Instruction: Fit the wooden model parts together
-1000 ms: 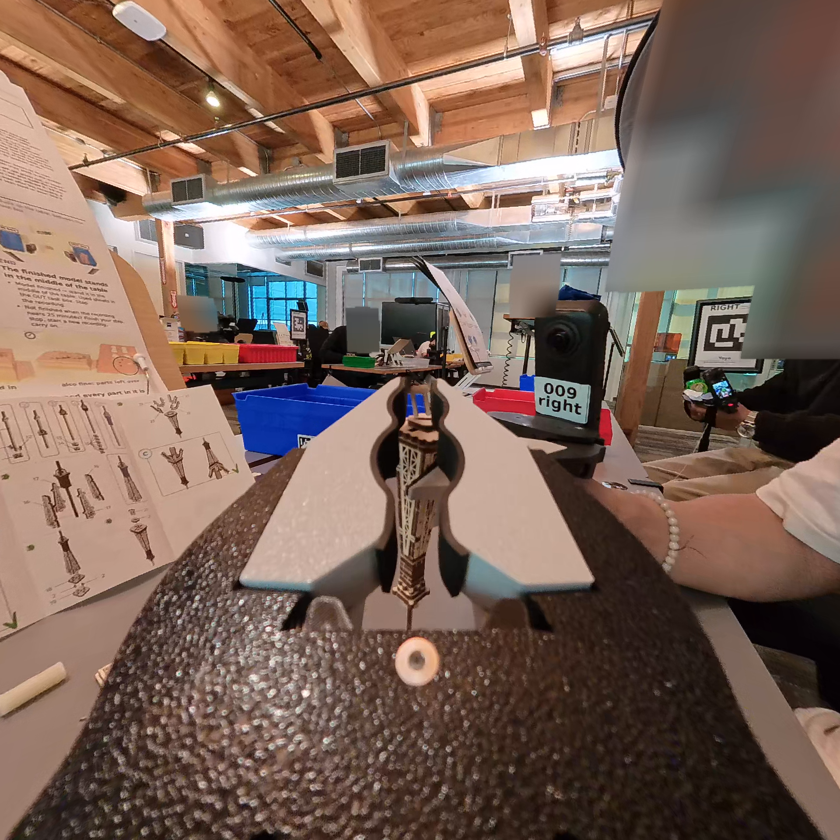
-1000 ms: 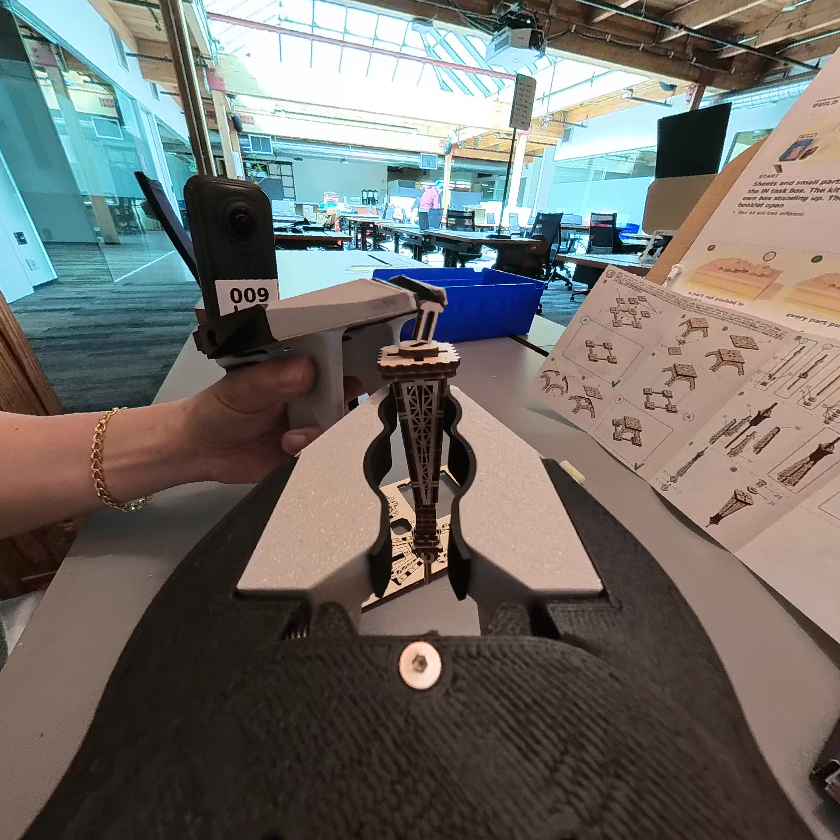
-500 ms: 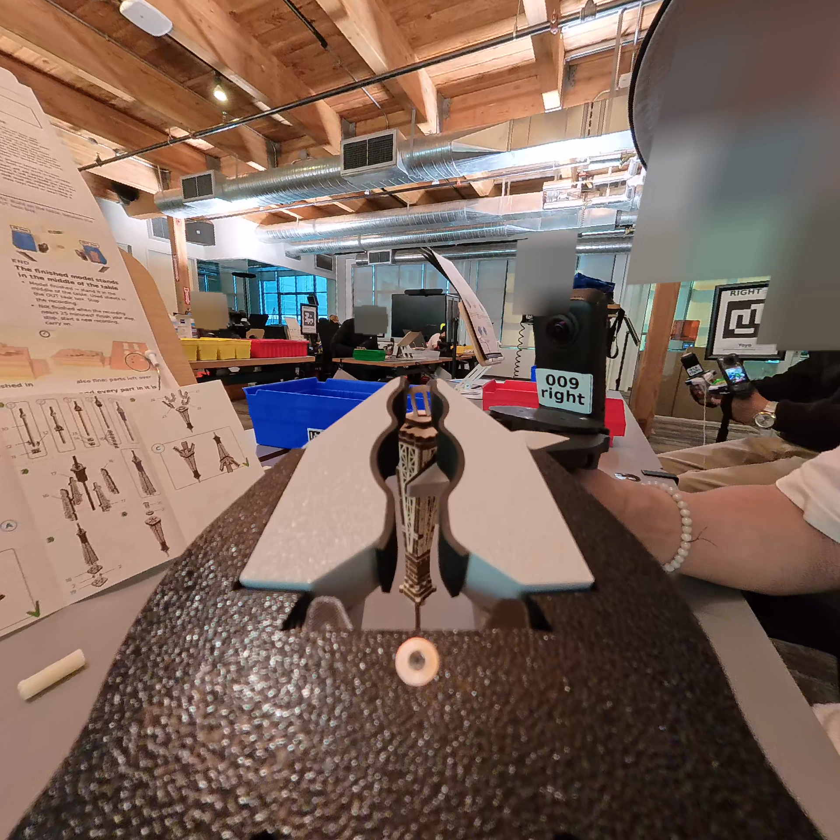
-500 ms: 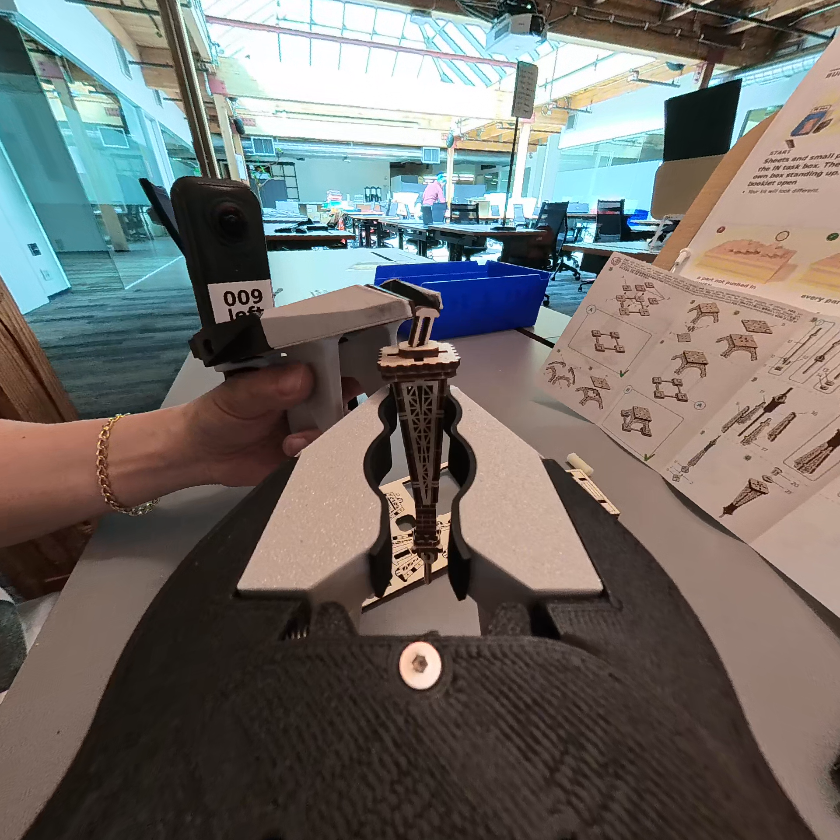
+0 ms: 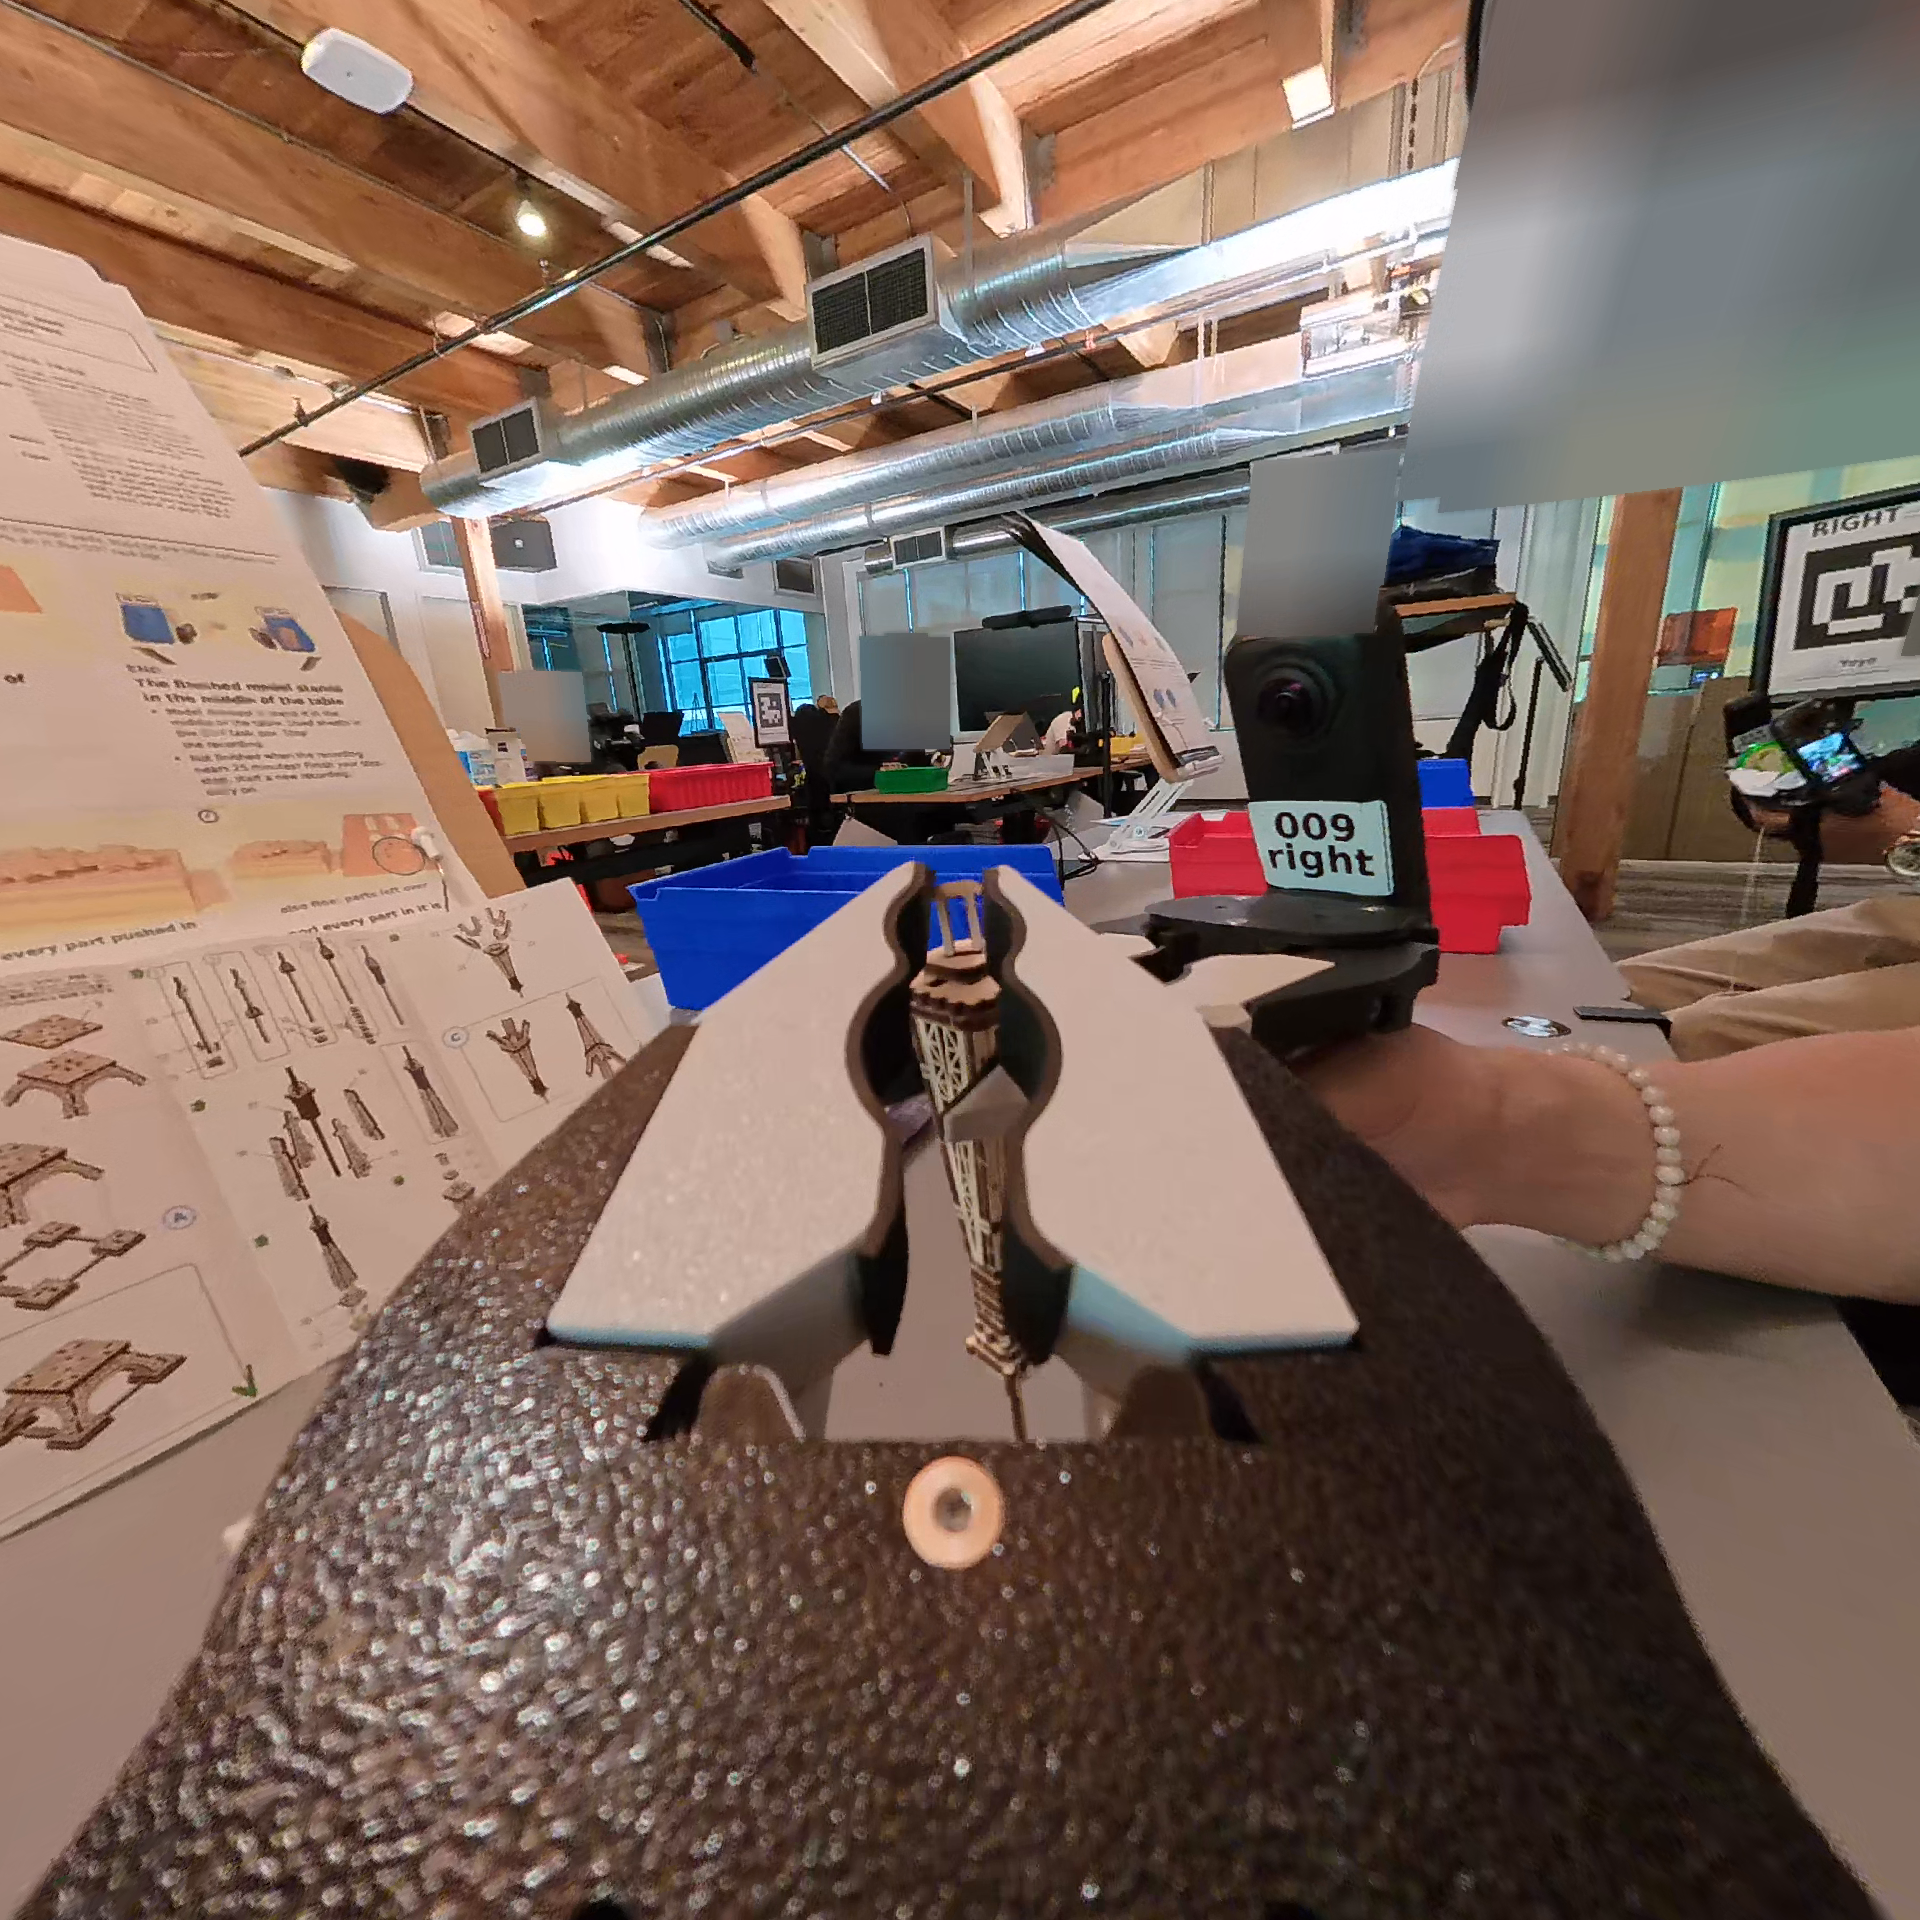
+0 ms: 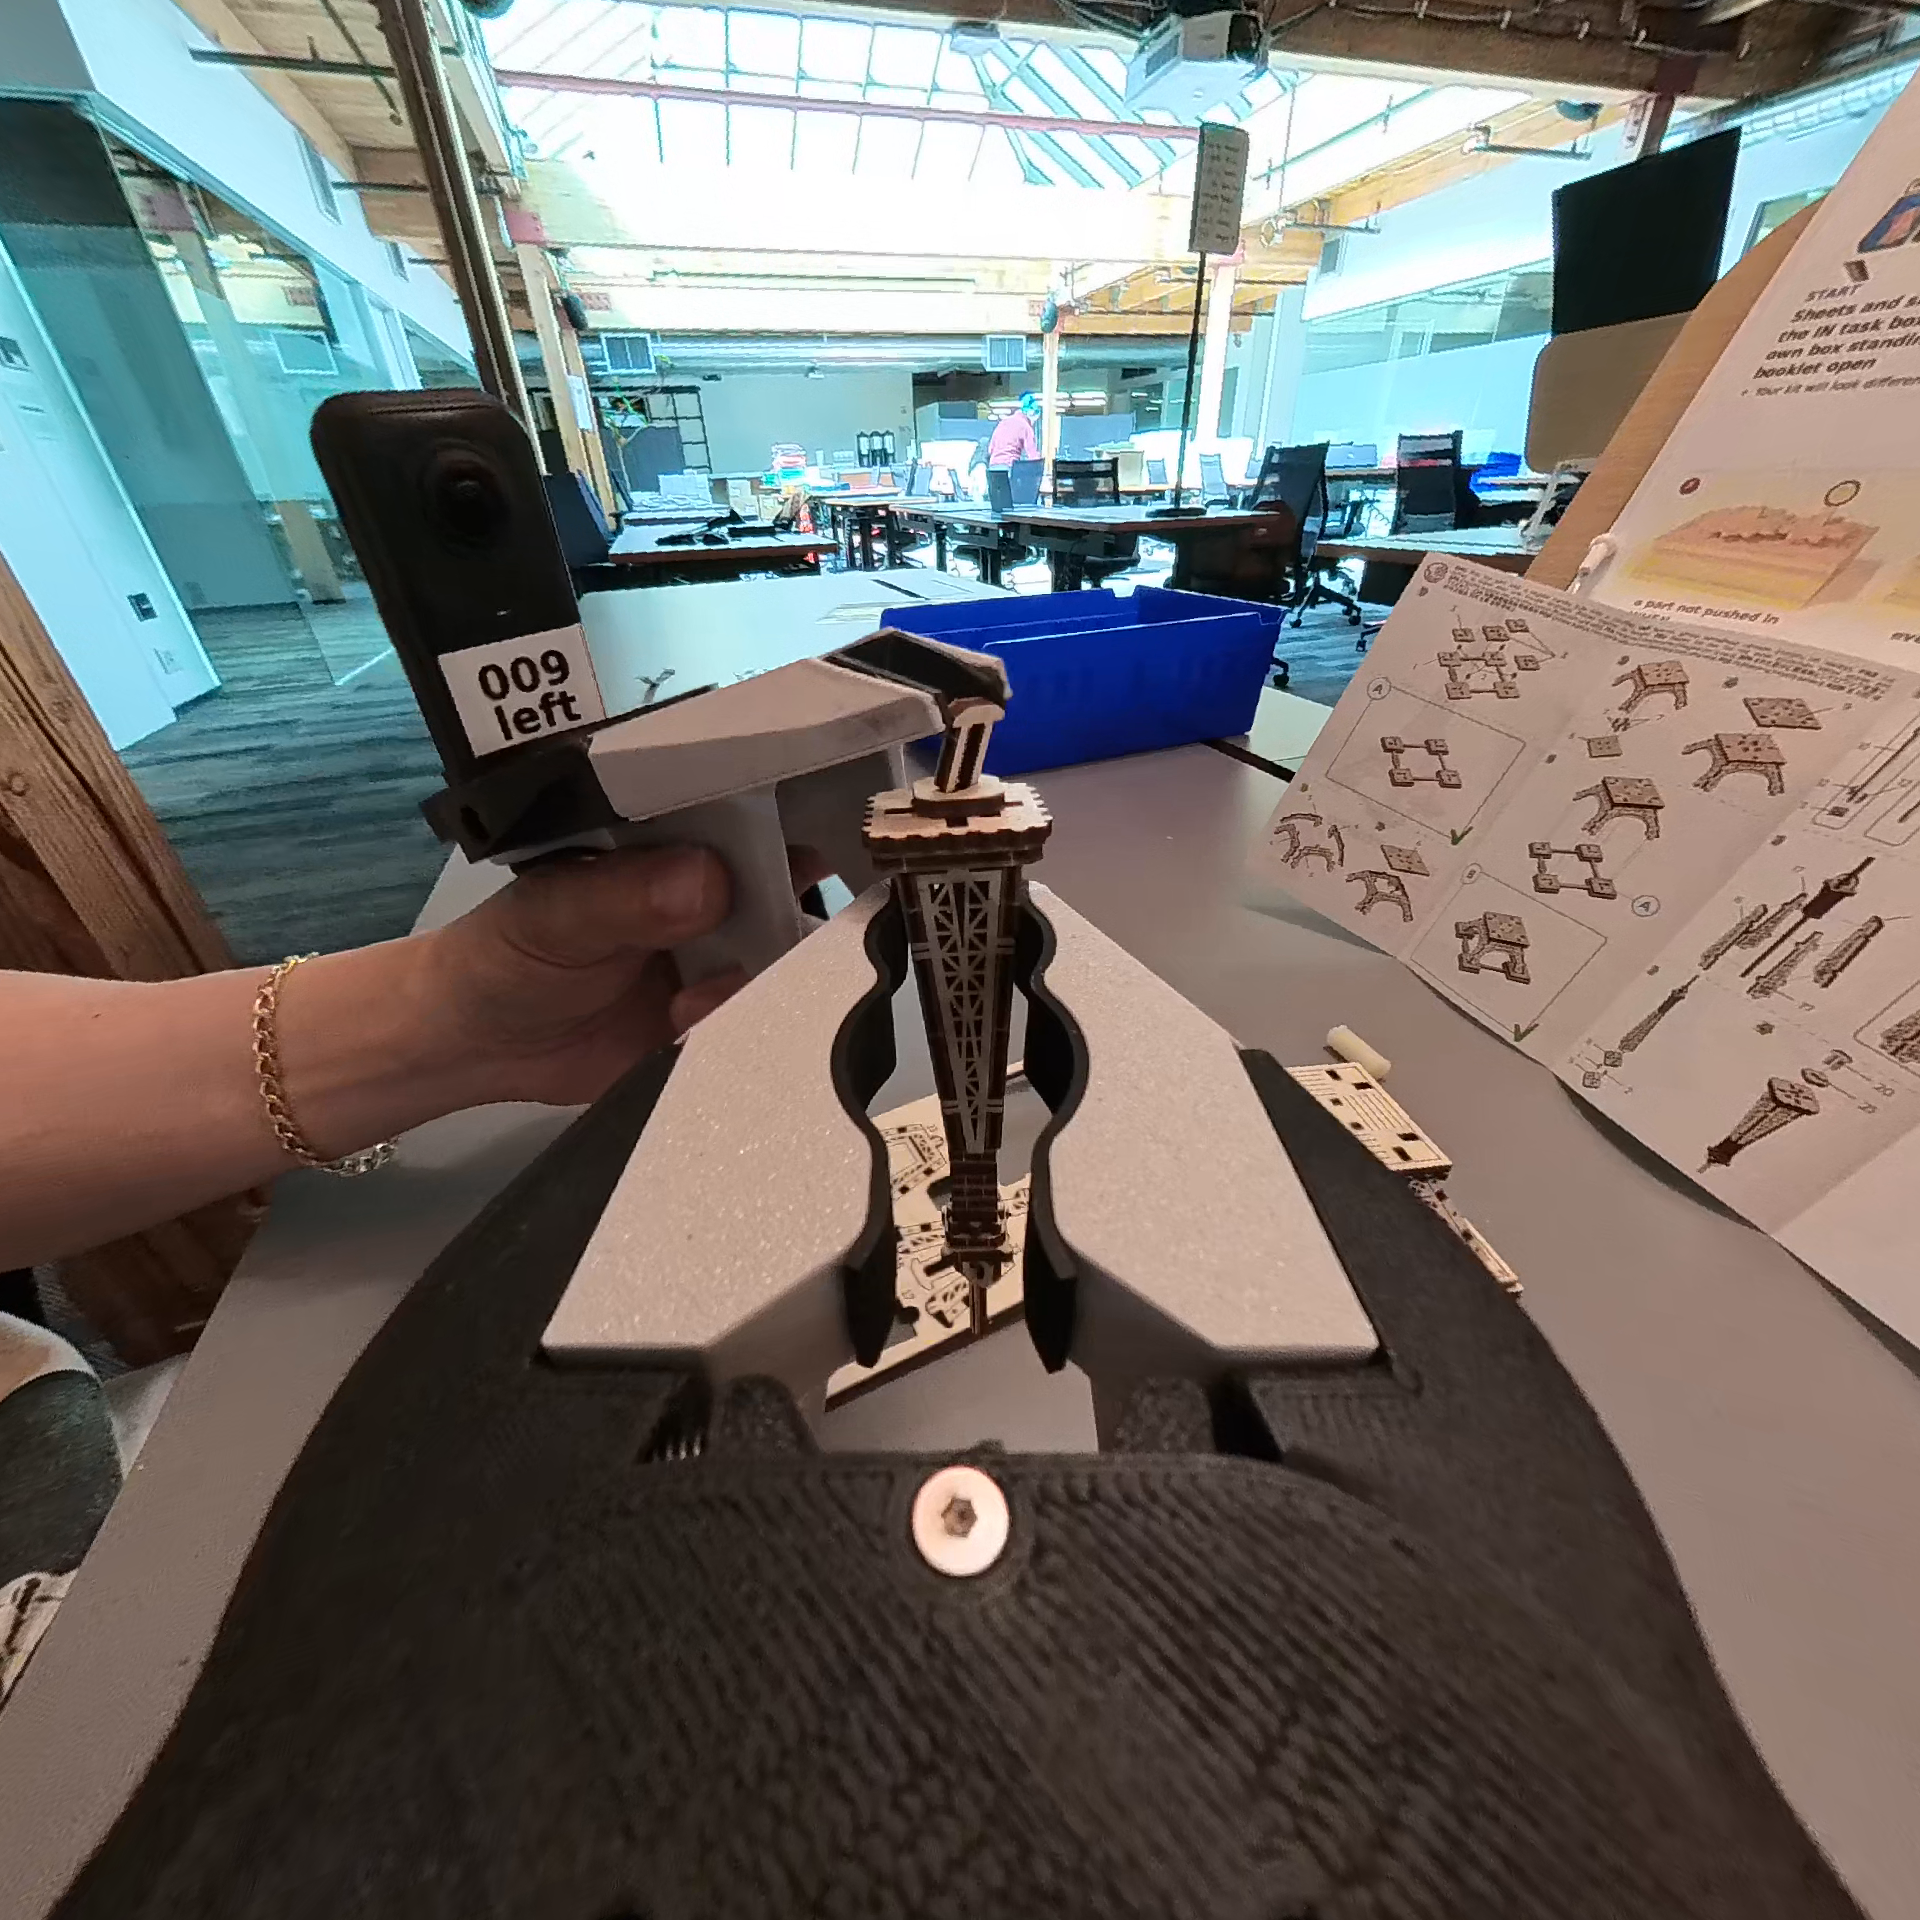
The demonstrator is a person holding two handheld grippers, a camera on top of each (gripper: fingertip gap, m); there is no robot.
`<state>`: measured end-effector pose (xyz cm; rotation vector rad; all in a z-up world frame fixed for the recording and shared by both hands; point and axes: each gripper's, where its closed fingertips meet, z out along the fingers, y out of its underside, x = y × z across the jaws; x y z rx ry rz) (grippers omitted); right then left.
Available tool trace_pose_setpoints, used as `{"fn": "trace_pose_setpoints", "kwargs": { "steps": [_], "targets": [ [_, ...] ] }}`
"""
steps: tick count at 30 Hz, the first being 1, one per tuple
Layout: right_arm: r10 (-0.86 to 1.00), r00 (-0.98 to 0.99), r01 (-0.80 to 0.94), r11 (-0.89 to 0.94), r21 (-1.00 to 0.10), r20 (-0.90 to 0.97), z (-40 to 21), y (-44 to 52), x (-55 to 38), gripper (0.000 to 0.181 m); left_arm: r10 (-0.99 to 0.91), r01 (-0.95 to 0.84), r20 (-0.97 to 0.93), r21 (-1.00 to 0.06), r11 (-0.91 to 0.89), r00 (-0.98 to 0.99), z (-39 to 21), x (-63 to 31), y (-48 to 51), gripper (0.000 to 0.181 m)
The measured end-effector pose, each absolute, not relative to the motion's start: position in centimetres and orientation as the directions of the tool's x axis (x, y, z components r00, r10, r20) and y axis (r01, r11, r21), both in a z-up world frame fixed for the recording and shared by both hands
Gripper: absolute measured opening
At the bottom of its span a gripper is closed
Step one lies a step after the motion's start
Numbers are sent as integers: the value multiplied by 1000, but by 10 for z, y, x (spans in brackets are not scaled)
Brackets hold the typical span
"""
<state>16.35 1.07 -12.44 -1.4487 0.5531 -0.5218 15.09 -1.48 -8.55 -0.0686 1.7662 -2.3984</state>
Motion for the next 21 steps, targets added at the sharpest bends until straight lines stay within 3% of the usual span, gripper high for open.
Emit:
{"fn": "trace_pose_setpoints", "kwargs": {
  "steps": [21],
  "targets": [
    [-627,779,16,40,-999,-13,-124,11,163,16,-151,102,-65,-961,-258,-986,-82,150,-13,9]
  ]
}}
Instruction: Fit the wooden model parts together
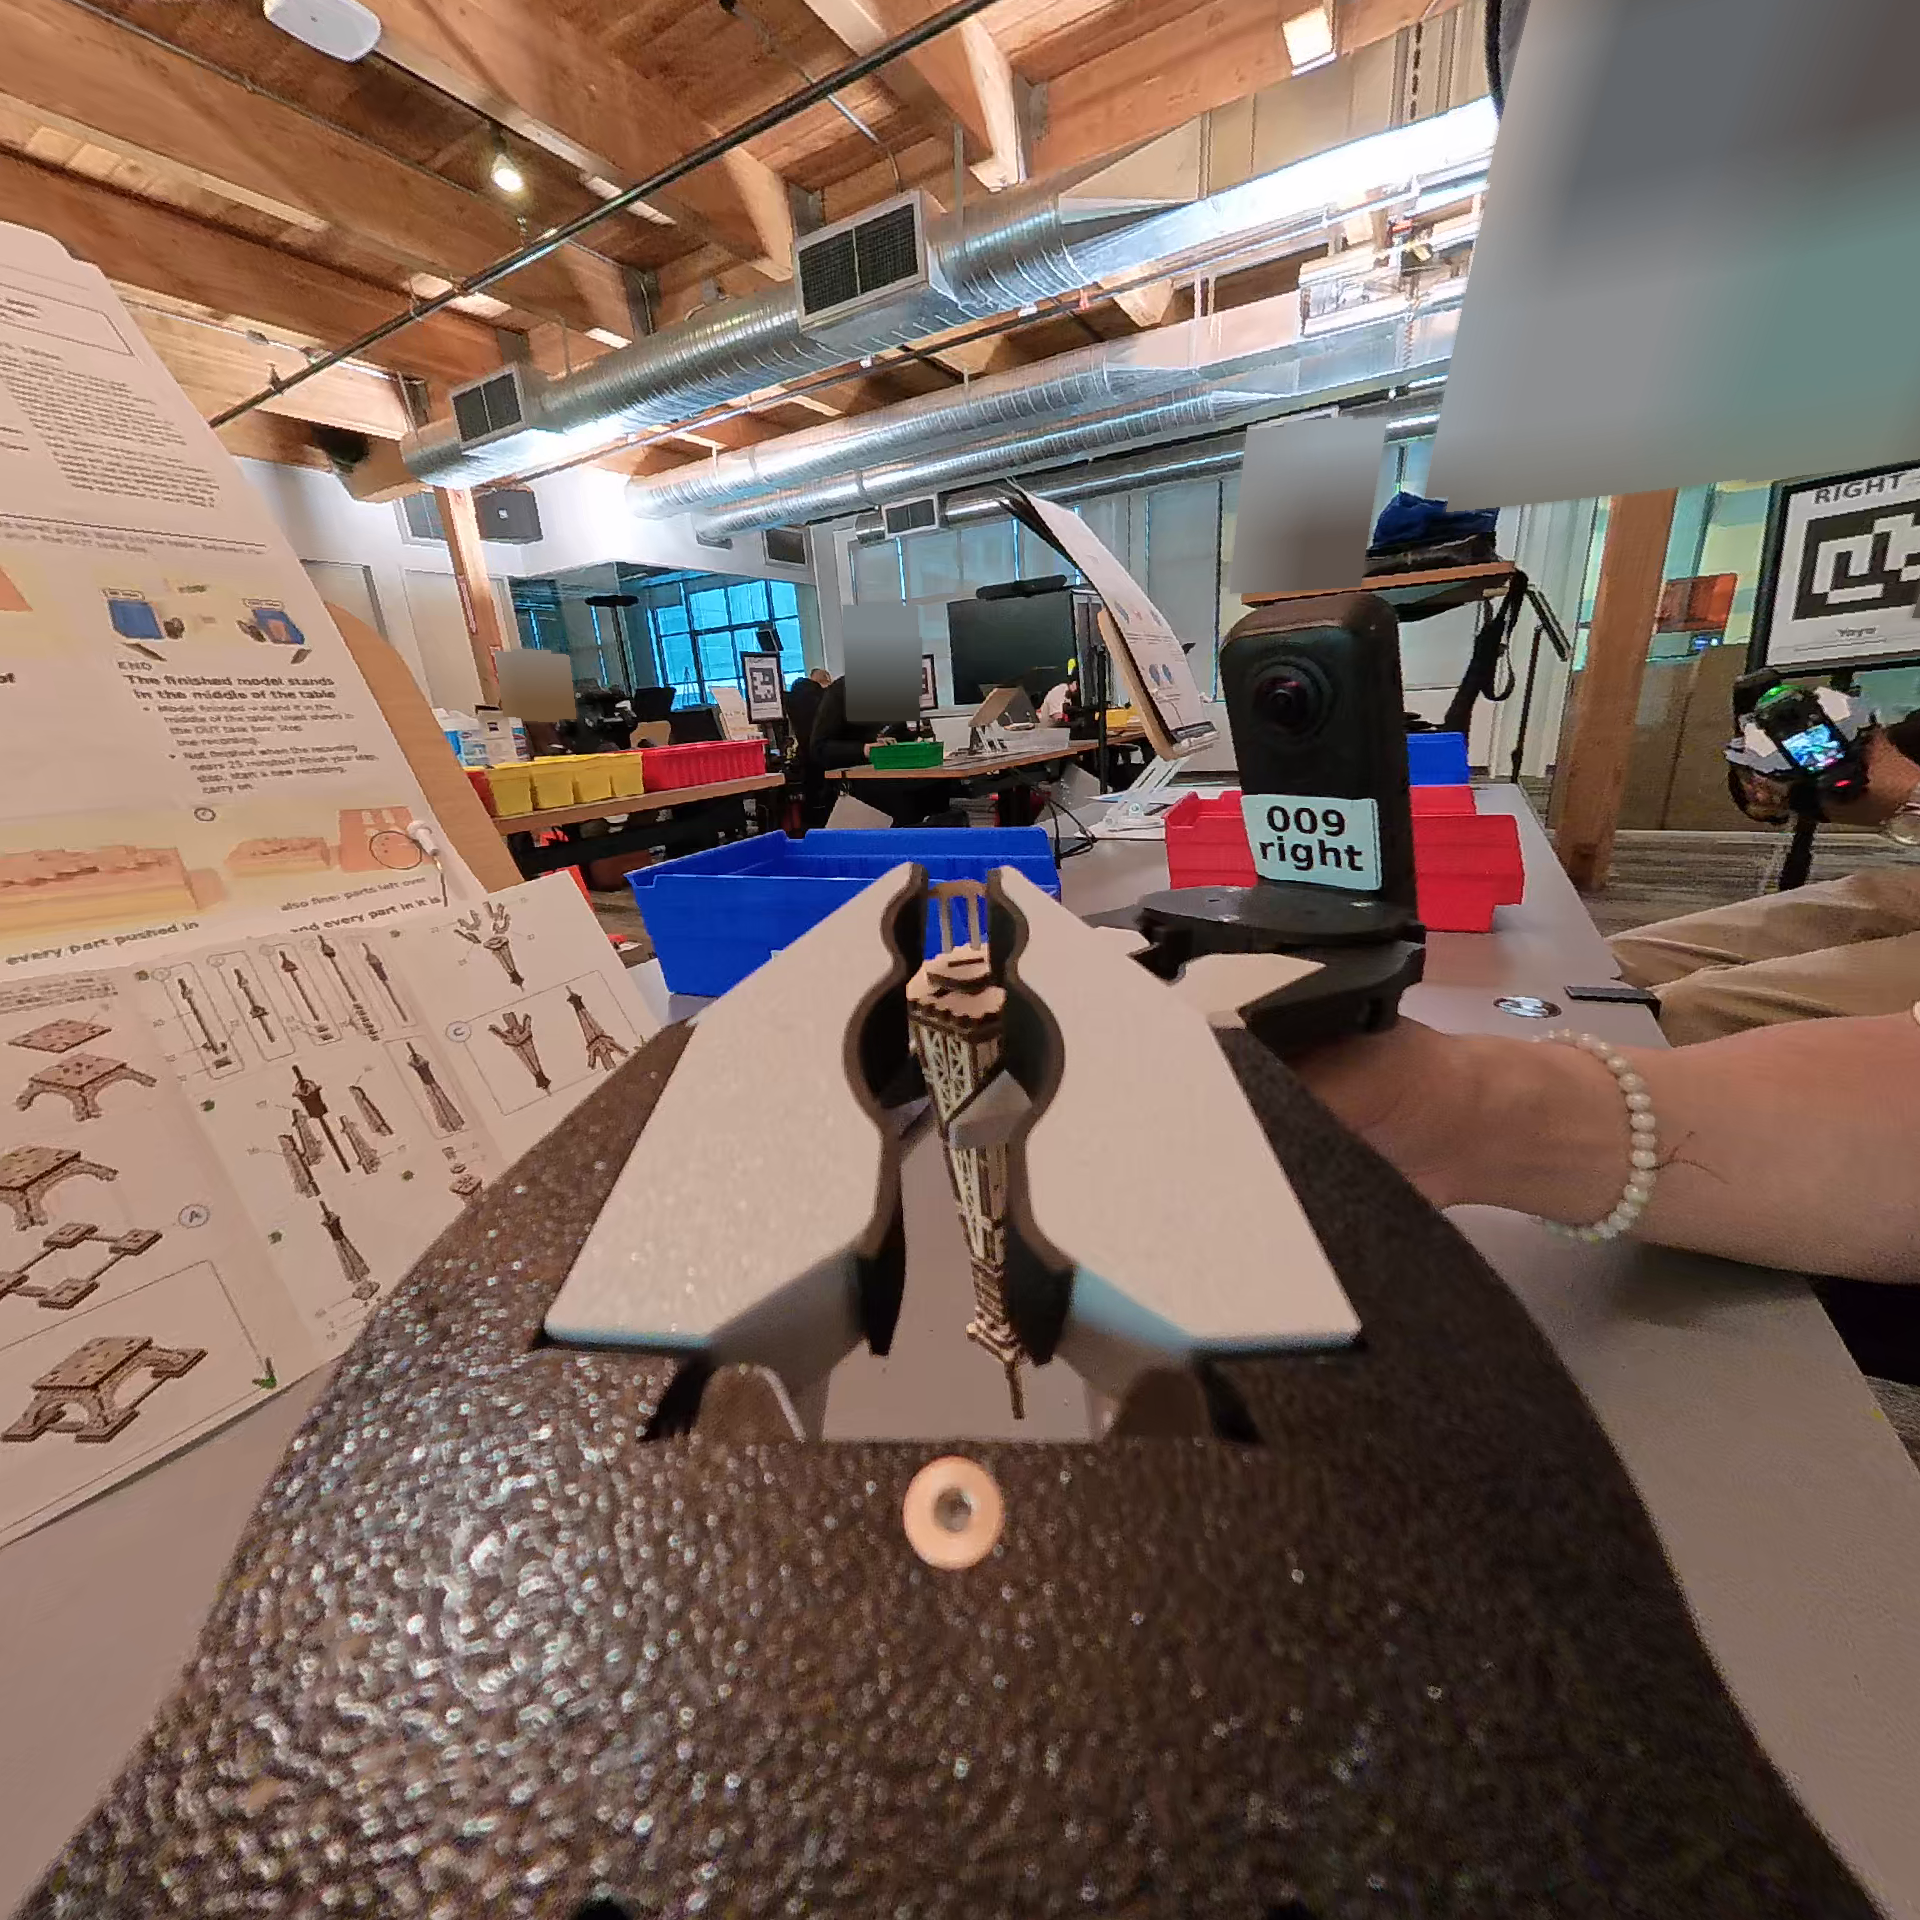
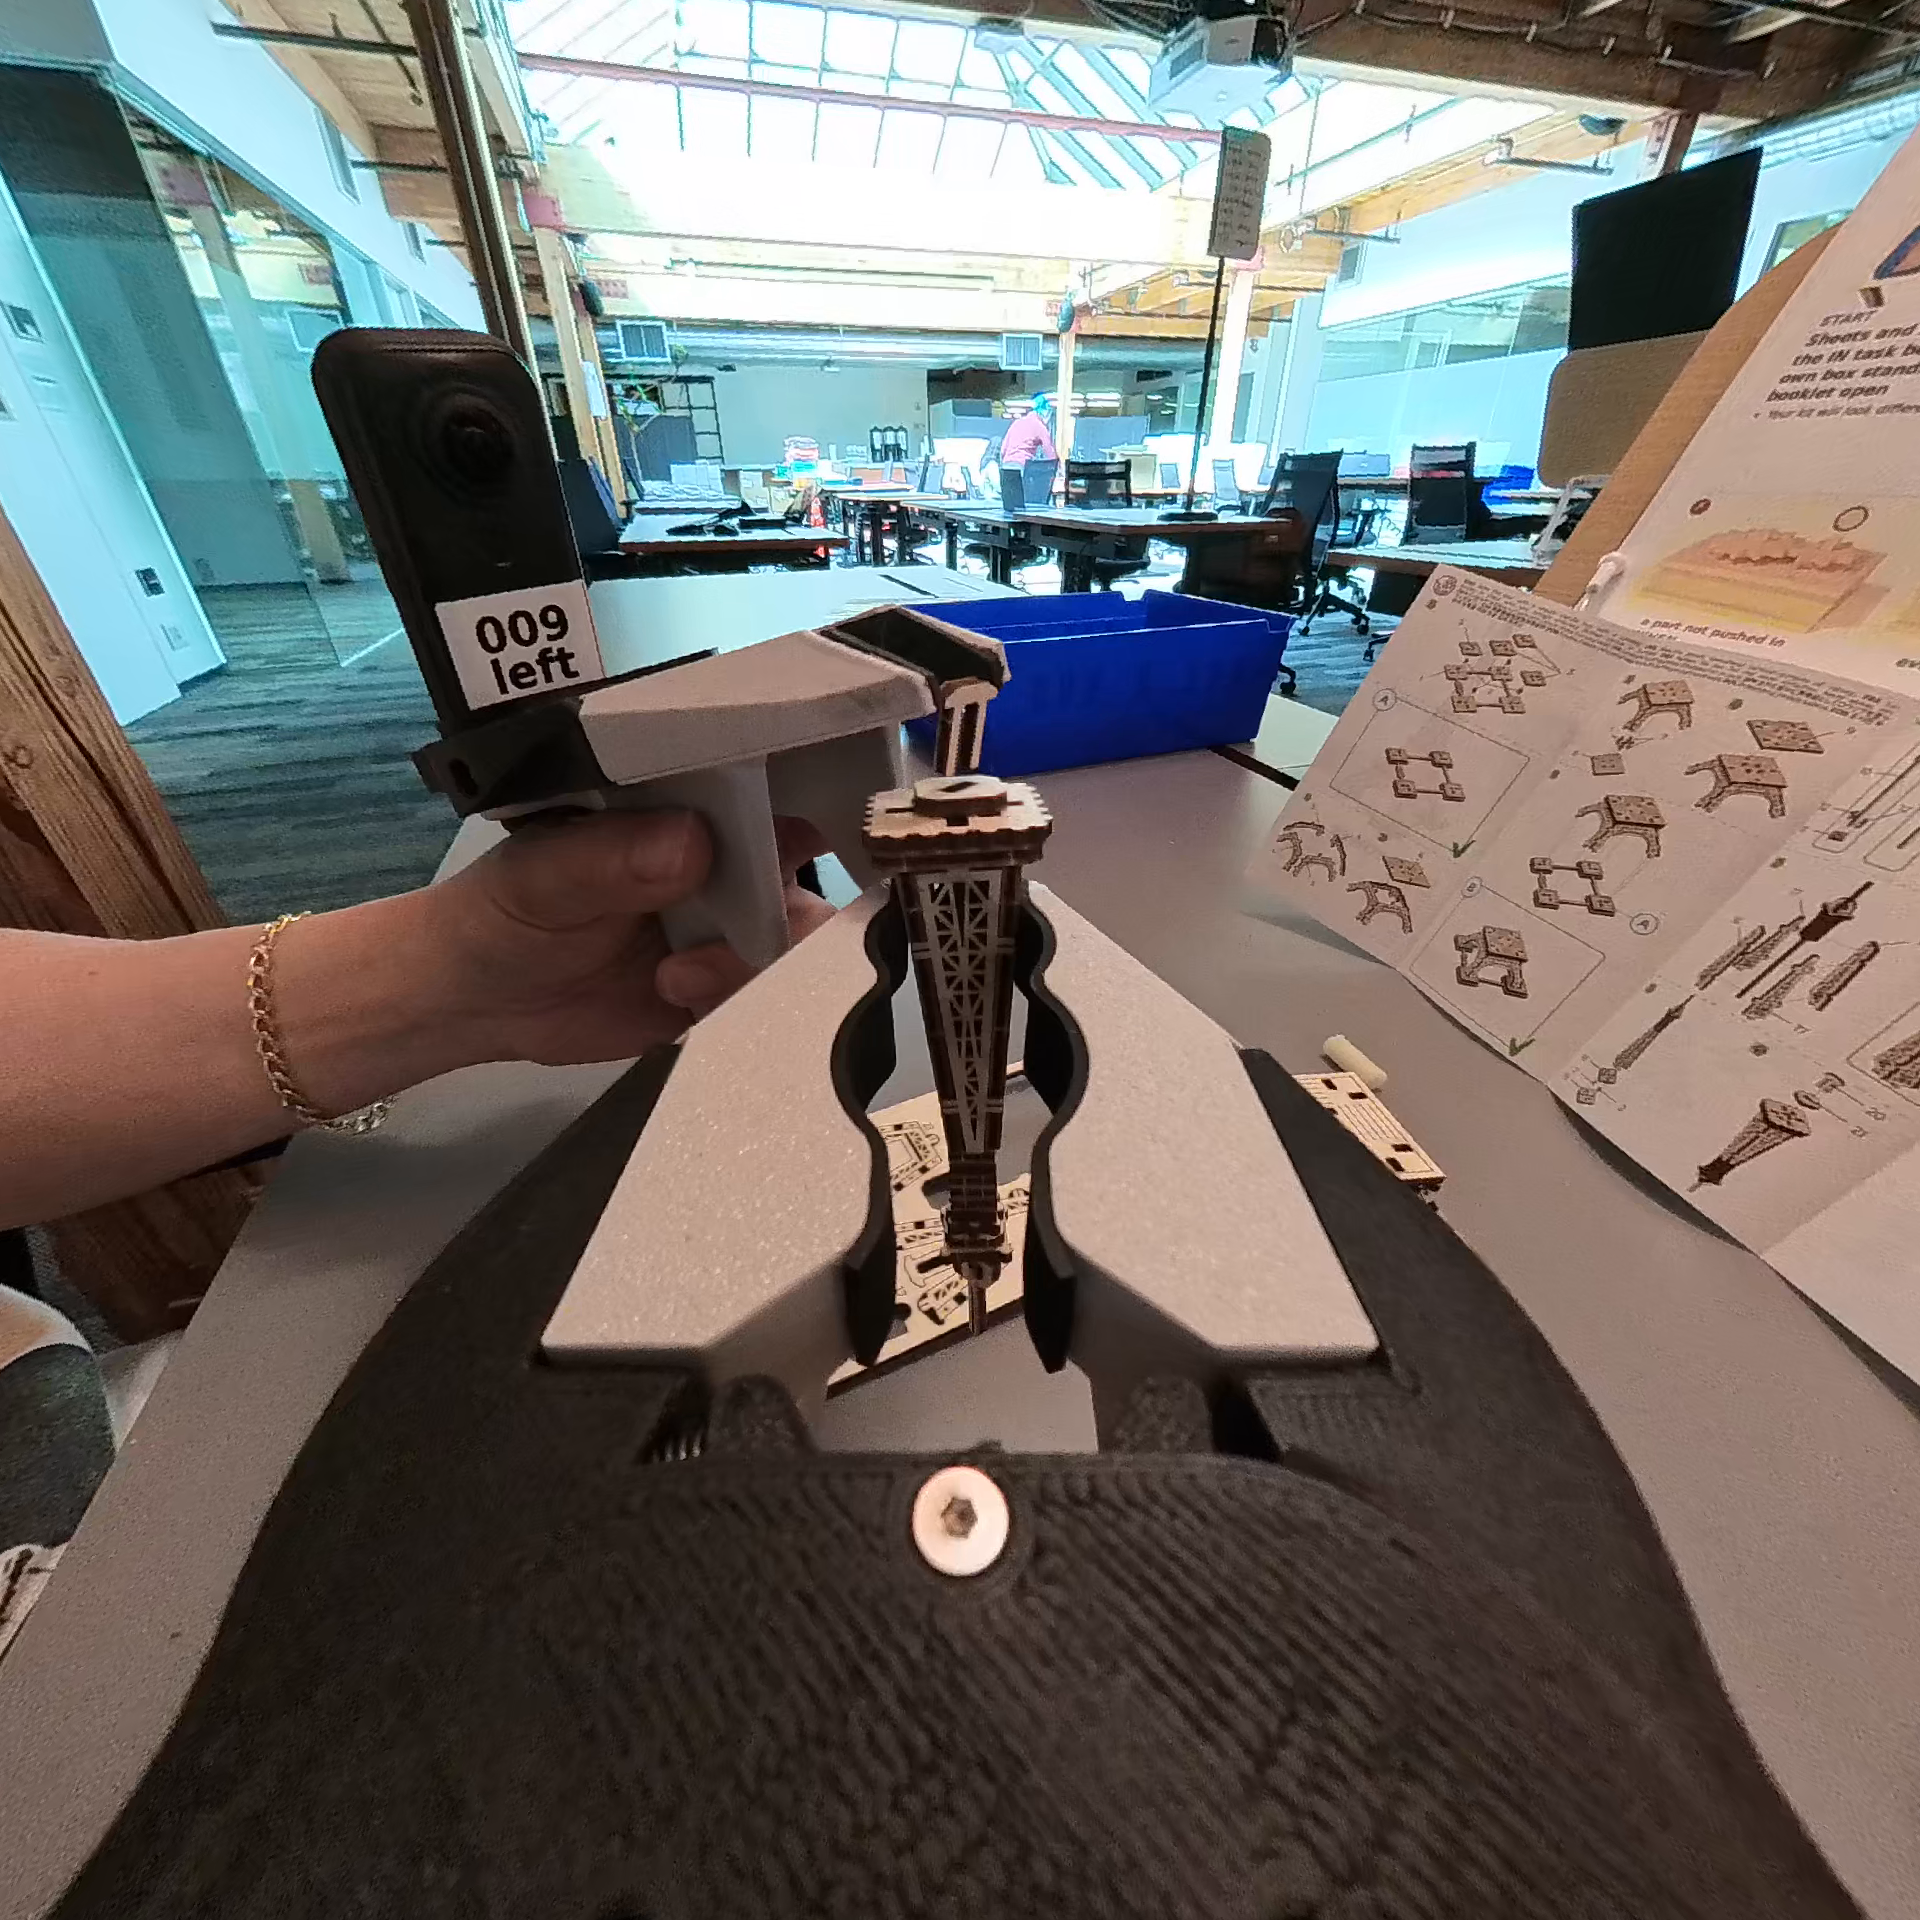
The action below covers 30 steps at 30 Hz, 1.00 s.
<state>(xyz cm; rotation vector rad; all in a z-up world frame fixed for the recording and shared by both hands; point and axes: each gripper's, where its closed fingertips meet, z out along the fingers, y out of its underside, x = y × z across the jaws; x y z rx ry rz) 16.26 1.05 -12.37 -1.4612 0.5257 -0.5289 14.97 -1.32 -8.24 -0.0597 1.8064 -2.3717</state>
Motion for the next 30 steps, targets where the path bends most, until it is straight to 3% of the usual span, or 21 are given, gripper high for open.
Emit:
{"fn": "trace_pose_setpoints", "kwargs": {
  "steps": [30],
  "targets": [
    [-641,768,42,12,-999,24,-124,11,163,16,-170,70,-20,-953,-294,-985,-83,152,-9,8]
  ]
}}
